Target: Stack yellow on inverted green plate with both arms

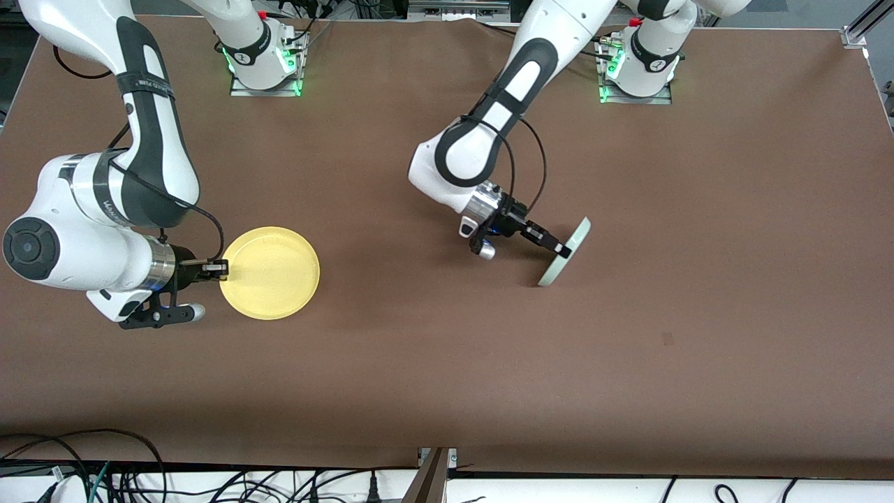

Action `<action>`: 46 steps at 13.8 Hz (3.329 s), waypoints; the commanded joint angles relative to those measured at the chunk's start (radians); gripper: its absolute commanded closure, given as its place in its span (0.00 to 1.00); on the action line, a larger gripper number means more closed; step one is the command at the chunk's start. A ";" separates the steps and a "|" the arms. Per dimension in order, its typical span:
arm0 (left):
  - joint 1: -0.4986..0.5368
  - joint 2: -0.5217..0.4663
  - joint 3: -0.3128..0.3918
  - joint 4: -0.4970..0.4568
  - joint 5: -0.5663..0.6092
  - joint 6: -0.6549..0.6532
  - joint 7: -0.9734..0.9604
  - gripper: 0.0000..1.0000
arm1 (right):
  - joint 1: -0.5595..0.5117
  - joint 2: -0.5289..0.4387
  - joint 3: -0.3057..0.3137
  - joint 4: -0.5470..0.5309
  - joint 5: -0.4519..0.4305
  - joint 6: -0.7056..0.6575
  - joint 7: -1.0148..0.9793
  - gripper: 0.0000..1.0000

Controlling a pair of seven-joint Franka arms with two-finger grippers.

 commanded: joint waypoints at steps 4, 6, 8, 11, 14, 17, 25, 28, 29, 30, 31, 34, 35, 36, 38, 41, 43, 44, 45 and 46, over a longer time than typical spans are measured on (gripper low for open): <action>-0.059 0.101 0.004 0.119 -0.138 0.009 -0.178 0.95 | 0.001 -0.004 0.001 0.012 -0.013 -0.017 0.000 1.00; -0.067 0.100 -0.017 0.163 -0.233 0.045 -0.181 0.00 | 0.001 -0.006 0.002 0.012 -0.013 -0.017 -0.002 1.00; -0.061 0.095 -0.018 0.198 -0.319 0.120 -0.183 0.00 | 0.001 -0.004 0.002 0.010 -0.013 -0.017 0.000 1.00; -0.036 0.094 -0.011 0.274 -0.536 0.232 -0.239 0.00 | 0.001 -0.004 0.002 0.012 -0.013 -0.017 0.000 1.00; -0.013 0.084 -0.011 0.277 -0.652 0.302 -0.304 0.00 | 0.002 -0.004 0.002 0.010 -0.013 -0.017 0.003 1.00; 0.075 0.035 -0.017 0.294 -0.744 0.308 -0.289 0.00 | 0.019 -0.003 0.004 0.010 -0.012 -0.014 0.041 1.00; 0.486 -0.199 -0.018 0.259 -0.973 0.227 0.050 0.00 | 0.229 0.008 0.008 0.004 0.069 0.055 0.449 1.00; 0.611 -0.241 -0.014 0.251 -0.968 0.201 0.205 0.00 | 0.353 0.032 0.008 -0.007 0.119 0.141 0.629 1.00; 0.651 -0.255 -0.016 0.246 -0.968 0.197 0.261 0.00 | 0.393 0.036 0.007 -0.022 0.123 0.179 0.671 1.00; 0.688 -0.267 -0.016 0.246 -0.970 0.197 0.302 0.00 | 0.431 0.036 0.008 -0.042 0.139 0.222 0.717 1.00; 0.711 -0.279 -0.013 0.246 -0.968 0.197 0.311 0.00 | 0.473 0.036 0.008 -0.069 0.165 0.272 0.760 1.00; 0.793 -0.331 -0.018 0.232 -0.974 0.190 0.314 0.00 | 0.588 0.045 0.008 -0.157 0.241 0.456 0.823 1.00; 0.815 -0.348 -0.018 0.235 -0.973 0.191 0.317 0.00 | 0.617 0.065 0.008 -0.166 0.252 0.518 0.854 1.00; 0.833 -0.360 -0.013 0.235 -0.971 0.190 0.320 0.00 | 0.657 0.089 0.008 -0.168 0.255 0.576 0.897 1.00; 0.866 -0.383 -0.014 0.229 -0.971 0.187 0.331 0.00 | 0.704 0.134 0.010 -0.165 0.255 0.676 0.963 1.00; 0.901 -0.441 -0.019 0.196 -0.999 0.159 0.357 0.00 | 0.752 0.160 0.008 -0.165 0.255 0.733 1.009 1.00; 0.903 -0.527 -0.019 0.112 -1.019 0.133 0.356 0.00 | 0.767 0.167 0.008 -0.166 0.255 0.739 1.017 1.00; 0.903 -0.569 -0.019 0.069 -1.029 0.134 0.356 0.00 | 0.771 0.172 0.010 -0.166 0.255 0.739 1.017 1.00; 0.903 -0.610 -0.034 0.029 -1.029 0.134 0.357 0.00 | 0.778 0.175 0.010 -0.166 0.255 0.741 1.020 1.00; 0.903 -0.649 -0.059 -0.016 -1.023 0.139 0.356 0.00 | 0.784 0.186 0.008 -0.166 0.255 0.750 1.035 1.00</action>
